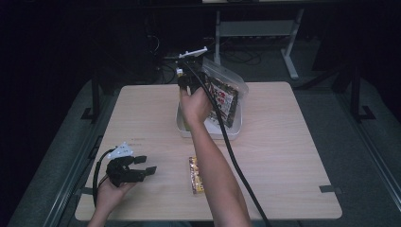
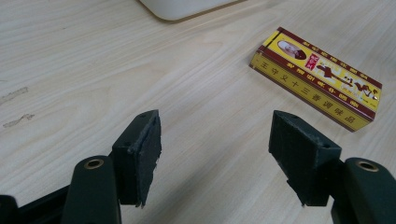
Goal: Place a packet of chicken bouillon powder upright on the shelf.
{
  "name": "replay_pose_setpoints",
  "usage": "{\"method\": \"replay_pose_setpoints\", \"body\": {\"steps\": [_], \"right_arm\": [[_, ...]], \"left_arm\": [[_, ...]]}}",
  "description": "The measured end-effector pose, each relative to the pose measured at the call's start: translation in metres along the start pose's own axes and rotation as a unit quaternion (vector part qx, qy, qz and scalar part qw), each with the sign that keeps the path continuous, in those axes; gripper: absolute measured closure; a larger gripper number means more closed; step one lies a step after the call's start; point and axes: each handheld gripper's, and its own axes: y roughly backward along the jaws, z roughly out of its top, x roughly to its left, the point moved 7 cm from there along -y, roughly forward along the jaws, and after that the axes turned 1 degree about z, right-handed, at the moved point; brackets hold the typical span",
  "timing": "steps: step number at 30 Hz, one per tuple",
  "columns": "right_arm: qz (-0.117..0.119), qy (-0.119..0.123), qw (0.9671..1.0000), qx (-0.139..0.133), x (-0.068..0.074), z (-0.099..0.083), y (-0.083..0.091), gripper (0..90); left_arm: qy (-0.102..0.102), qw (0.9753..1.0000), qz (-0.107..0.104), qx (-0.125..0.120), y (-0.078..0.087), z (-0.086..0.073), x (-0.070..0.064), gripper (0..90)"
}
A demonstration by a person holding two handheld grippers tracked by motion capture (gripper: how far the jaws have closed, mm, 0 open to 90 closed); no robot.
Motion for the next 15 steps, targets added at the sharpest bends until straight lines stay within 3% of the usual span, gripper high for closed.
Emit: {"method": "replay_pose_setpoints", "body": {"steps": [15], "right_arm": [[0.017, -0.017, 0.9997, 0.01, 0.004, -0.017, -0.015, 88.6]], "left_arm": [[0.0, 1.0, 0.0, 0.0, 0.0, 0.0, 0.0, 33.7]]}}
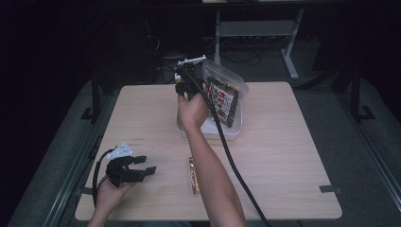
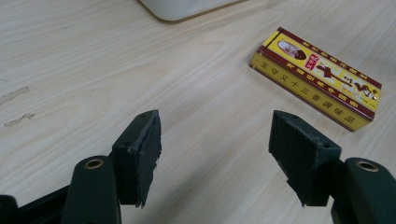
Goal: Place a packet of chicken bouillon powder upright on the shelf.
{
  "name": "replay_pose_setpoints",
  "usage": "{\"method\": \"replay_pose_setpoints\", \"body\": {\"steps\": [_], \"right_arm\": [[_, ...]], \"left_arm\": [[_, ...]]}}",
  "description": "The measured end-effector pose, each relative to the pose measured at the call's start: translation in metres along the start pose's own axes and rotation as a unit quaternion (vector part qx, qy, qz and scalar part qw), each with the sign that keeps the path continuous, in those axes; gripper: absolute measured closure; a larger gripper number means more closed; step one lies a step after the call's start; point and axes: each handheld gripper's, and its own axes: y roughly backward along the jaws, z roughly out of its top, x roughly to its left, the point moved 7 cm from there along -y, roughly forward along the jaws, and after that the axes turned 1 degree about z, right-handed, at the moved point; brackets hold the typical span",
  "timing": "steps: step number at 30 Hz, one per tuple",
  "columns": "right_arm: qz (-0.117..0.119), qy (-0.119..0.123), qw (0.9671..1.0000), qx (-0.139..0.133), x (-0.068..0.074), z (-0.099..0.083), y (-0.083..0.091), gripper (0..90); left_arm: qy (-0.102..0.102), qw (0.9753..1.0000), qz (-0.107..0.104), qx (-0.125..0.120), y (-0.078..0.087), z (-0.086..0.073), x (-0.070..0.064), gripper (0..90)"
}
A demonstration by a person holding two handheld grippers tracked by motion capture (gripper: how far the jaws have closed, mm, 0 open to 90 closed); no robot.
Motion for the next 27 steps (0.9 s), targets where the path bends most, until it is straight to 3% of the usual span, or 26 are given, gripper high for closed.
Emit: {"method": "replay_pose_setpoints", "body": {"steps": [3, 11, 18, 27], "right_arm": [[0.009, -0.001, 1.0, 0.0, -0.001, -0.001, 0.0, 87.5], [0.026, 0.003, 0.9995, 0.015, -0.003, -0.003, 0.003, 72.7], [0.034, 0.008, 0.9992, 0.02, -0.005, -0.004, 0.011, 68.4], [0.061, 0.015, 0.9978, 0.021, -0.005, -0.008, 0.022, 63.3]], "left_arm": [[0.0, 1.0, 0.0, 0.001, 0.0, 0.0, 0.0, 33.7], [-0.003, 1.0, -0.001, 0.004, -0.002, -0.001, -0.001, 33.4], [-0.004, 1.0, 0.0, 0.007, -0.003, -0.001, -0.002, 33.1], [-0.006, 0.9999, 0.0, 0.009, -0.004, -0.001, -0.003, 32.8]]}}
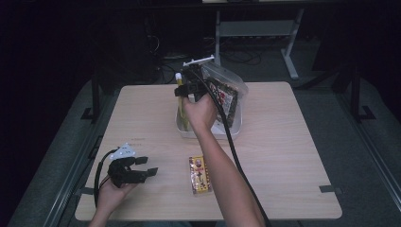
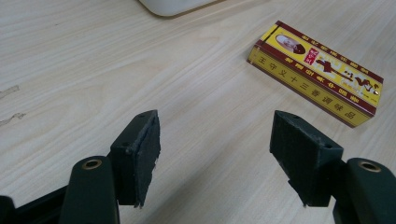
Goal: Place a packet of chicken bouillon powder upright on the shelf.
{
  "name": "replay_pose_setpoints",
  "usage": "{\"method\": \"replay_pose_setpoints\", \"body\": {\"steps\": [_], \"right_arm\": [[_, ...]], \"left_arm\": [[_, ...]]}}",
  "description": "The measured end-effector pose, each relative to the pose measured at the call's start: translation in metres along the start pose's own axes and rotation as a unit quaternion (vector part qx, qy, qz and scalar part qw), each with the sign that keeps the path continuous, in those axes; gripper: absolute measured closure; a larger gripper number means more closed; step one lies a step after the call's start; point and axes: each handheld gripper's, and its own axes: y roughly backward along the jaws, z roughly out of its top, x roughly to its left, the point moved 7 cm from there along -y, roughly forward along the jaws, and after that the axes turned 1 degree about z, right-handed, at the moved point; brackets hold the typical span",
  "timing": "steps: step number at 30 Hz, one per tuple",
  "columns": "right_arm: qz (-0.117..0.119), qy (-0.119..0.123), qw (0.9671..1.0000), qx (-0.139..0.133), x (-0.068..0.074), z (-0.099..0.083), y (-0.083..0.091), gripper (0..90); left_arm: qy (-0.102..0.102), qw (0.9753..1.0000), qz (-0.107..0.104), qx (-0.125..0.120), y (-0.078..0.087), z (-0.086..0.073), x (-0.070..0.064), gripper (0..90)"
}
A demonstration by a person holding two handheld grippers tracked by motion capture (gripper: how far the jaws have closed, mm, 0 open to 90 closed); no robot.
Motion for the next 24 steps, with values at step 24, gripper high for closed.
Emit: {"method": "replay_pose_setpoints", "body": {"steps": [24], "right_arm": [[0.053, 0.017, 0.9984, 0.007, -0.003, -0.028, 0.029, 57.3]], "left_arm": [[-0.007, 1.0, -0.002, 0.006, -0.004, 0.0, -0.005, 32.1]]}}
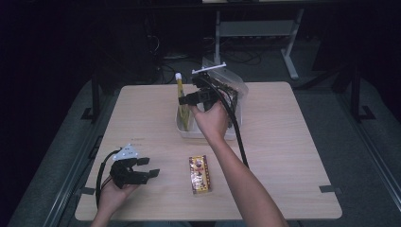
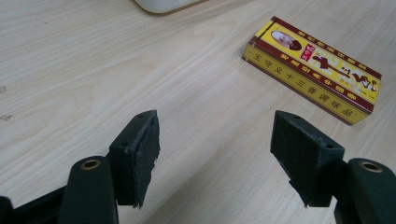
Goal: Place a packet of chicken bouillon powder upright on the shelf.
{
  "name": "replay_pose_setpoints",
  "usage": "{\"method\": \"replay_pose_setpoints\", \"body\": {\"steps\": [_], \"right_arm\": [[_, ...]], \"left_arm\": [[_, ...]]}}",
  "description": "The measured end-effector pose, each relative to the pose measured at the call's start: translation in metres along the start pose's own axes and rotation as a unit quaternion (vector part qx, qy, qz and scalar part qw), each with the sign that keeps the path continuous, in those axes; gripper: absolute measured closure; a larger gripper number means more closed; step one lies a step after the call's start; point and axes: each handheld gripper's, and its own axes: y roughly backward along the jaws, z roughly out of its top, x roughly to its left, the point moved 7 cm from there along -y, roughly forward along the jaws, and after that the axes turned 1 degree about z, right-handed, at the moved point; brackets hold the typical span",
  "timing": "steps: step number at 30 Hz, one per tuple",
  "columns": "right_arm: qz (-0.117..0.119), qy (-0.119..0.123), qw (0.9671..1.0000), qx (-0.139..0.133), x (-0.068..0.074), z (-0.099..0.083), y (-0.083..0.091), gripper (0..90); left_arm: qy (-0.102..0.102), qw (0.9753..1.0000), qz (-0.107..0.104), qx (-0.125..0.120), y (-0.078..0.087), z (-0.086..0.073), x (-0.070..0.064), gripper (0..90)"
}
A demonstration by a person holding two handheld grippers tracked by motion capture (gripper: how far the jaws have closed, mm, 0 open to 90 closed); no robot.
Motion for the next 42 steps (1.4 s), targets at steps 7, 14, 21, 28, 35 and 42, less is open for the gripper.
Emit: {"method": "replay_pose_setpoints", "body": {"steps": [7, 14, 21, 28, 35, 42], "right_arm": [[0.005, 0.004, 1.0, 0.004, -0.001, -0.01, 0.004, 57.1], [0.011, 0.005, 0.9999, 0.01, -0.003, -0.02, 0.005, 57.0], [0.014, 0.005, 0.9998, 0.014, -0.005, -0.028, 0.006, 56.5], [0.014, 0.003, 0.9997, 0.02, -0.01, -0.038, 0.007, 56.0], [0.013, 0.006, 0.9996, 0.024, -0.011, -0.045, 0.011, 55.4], [0.012, 0.016, 0.9992, 0.035, -0.013, -0.055, 0.013, 54.0]], "left_arm": [[0.0, 1.0, -0.001, 0.0, 0.0, 0.0, -0.001, 32.1], [0.0, 1.0, -0.001, 0.002, 0.0, 0.0, -0.002, 32.1], [-0.001, 1.0, 0.0, 0.002, -0.001, 0.0, -0.002, 32.1], [0.001, 1.0, 0.0, 0.002, -0.001, 0.0, -0.002, 32.1], [-0.001, 1.0, 0.0, 0.004, -0.001, 0.0, -0.002, 32.1], [-0.004, 1.0, -0.003, 0.004, -0.004, 0.0, -0.005, 32.1]]}}
